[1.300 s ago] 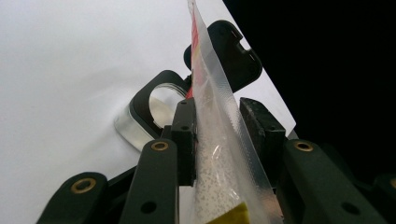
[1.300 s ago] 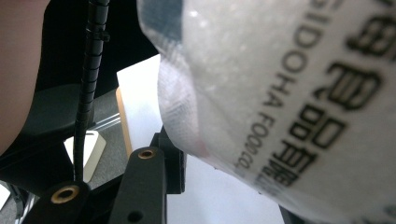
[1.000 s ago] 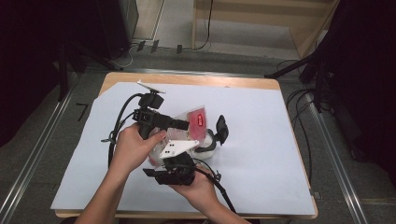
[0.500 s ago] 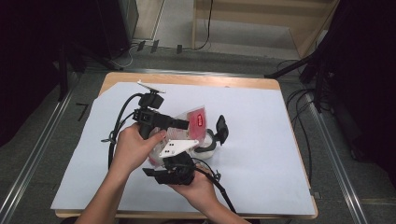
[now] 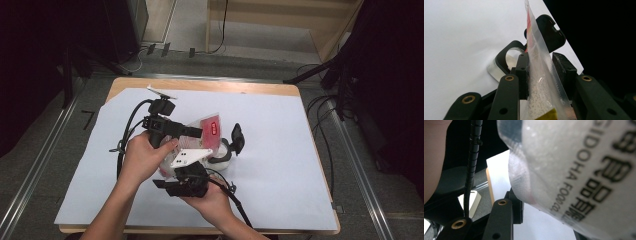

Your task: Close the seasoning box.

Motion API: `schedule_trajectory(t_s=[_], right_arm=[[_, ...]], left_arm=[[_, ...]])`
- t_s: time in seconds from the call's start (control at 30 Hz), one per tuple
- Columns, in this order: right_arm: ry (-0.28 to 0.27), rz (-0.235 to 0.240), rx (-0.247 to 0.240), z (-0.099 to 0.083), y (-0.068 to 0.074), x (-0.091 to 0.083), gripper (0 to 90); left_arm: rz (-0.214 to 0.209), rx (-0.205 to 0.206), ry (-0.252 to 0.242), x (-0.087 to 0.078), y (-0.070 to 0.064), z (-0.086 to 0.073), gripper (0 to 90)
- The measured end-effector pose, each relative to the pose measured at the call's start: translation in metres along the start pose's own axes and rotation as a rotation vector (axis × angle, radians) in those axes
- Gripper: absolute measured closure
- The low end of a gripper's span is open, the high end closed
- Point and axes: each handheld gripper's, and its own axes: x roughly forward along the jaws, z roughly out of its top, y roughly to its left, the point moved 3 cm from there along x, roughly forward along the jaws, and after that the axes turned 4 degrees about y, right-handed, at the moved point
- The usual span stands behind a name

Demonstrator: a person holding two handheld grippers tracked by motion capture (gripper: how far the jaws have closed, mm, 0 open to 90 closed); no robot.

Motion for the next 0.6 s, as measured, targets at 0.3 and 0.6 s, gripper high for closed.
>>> schedule_trajectory(t_s=[0.3,0.6], right_arm=[[-0.005,0.002,-0.004,0.0018,-0.0008,-0.0017,63.5],[-0.006,0.003,0.001,0.0040,-0.0035,-0.0047,63.5]], left_arm=[[0.007,0.002,0.007,-0.0011,-0.0033,0.0031,68.9],[-0.001,-0.006,-0.001,-0.0001,-0.0037,0.0070,68.8]])
